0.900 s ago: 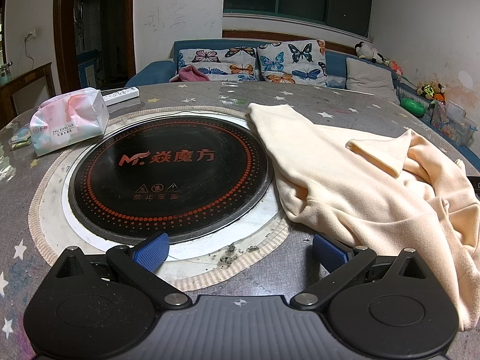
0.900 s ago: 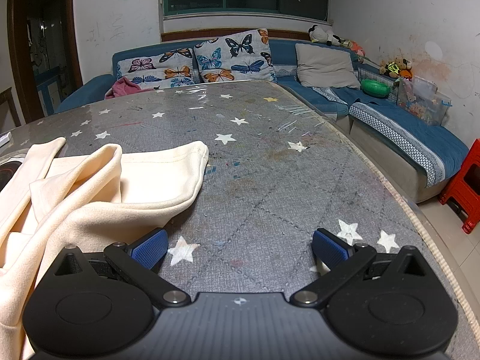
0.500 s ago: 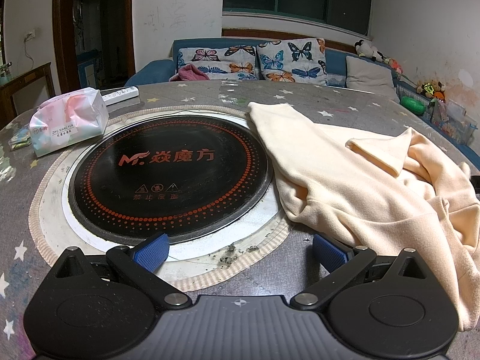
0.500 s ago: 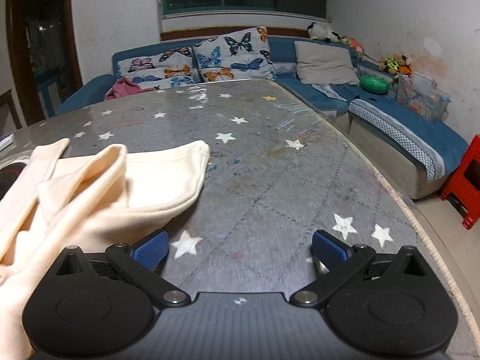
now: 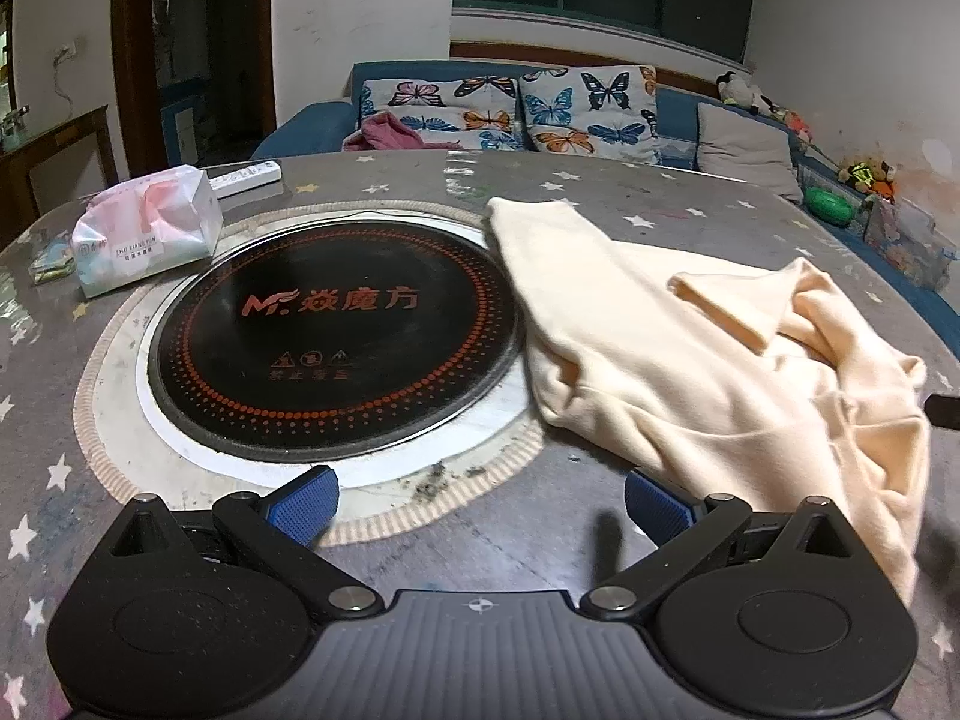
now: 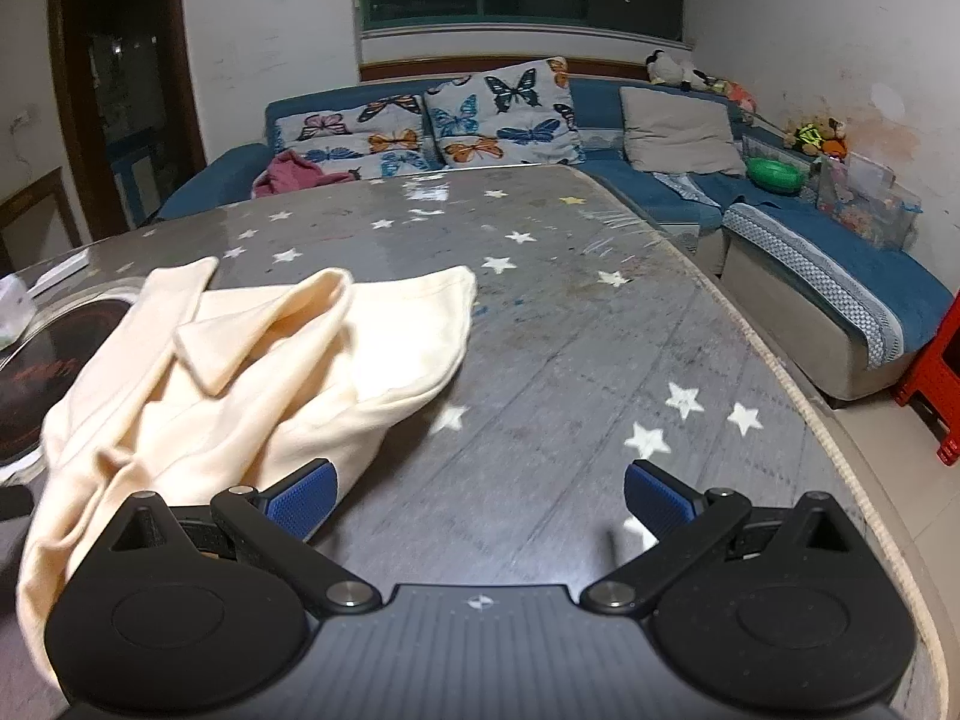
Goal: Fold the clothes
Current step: 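Move both grippers open toward the crumpled cream sweatshirt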
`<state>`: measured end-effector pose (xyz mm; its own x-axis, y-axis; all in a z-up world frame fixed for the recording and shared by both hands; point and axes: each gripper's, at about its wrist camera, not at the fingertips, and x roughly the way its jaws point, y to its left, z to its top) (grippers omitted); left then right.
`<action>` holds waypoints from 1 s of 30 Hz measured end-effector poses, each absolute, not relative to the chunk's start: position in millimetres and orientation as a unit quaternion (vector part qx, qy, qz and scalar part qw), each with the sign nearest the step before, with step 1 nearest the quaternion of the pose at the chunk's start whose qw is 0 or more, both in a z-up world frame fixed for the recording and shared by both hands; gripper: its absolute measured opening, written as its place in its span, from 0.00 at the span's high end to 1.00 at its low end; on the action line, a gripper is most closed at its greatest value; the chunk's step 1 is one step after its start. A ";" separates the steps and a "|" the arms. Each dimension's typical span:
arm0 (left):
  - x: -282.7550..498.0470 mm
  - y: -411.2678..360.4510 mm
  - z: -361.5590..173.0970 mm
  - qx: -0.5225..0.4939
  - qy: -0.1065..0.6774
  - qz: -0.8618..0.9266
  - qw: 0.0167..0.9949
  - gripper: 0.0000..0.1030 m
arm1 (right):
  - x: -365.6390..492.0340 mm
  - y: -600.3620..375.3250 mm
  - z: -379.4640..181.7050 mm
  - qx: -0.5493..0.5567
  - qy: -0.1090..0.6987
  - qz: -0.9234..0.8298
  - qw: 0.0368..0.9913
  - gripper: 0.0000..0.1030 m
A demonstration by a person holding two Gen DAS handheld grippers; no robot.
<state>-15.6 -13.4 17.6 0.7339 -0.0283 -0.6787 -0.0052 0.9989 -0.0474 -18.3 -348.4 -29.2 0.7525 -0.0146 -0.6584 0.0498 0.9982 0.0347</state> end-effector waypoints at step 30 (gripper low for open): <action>-51.1 -48.0 39.2 -0.016 0.387 -0.034 0.921 0.00 | -80.1 -312.3 -22.4 -0.004 0.350 0.056 0.935 0.01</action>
